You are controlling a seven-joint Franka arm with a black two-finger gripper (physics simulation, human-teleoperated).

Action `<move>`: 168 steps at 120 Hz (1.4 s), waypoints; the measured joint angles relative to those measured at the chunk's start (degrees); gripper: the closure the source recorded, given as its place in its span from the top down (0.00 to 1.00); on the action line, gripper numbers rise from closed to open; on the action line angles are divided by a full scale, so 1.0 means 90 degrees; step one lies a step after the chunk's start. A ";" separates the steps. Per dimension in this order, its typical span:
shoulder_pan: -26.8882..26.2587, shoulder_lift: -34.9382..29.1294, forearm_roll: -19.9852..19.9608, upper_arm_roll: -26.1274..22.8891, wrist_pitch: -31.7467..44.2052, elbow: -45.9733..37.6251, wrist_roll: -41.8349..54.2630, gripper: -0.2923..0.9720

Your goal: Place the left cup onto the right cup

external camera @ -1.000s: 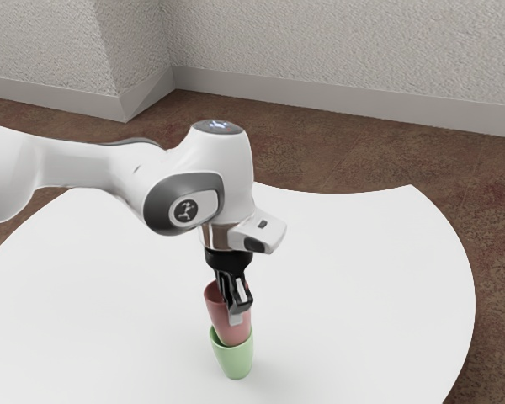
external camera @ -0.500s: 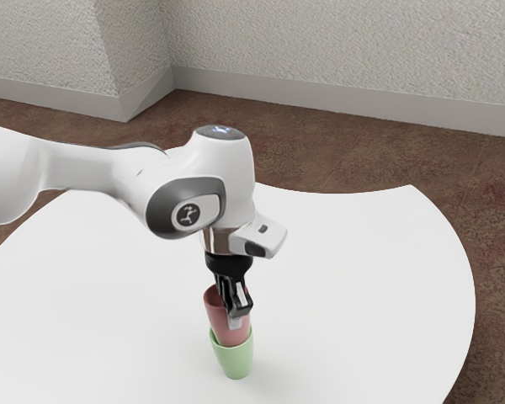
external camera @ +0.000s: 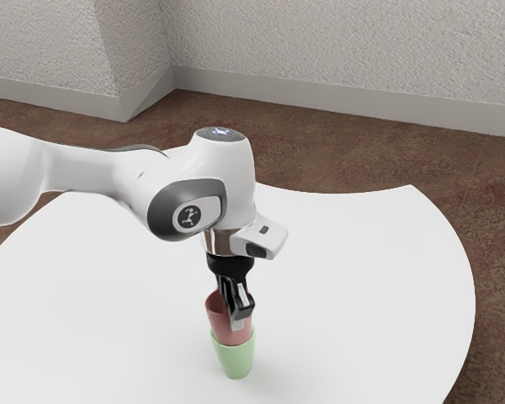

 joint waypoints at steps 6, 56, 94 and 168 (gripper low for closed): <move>0.0000 0.0000 -0.0002 0.0000 0.0006 -0.0003 0.0004 0.26; -0.0004 -0.0049 -0.0005 -0.0001 0.0024 -0.0010 0.0038 0.53; -0.0063 -0.0220 -0.0005 -0.0001 -0.0005 -0.0010 0.0061 0.61; 0.0239 -0.0426 0.0002 0.0018 -0.0447 0.0508 0.0112 0.73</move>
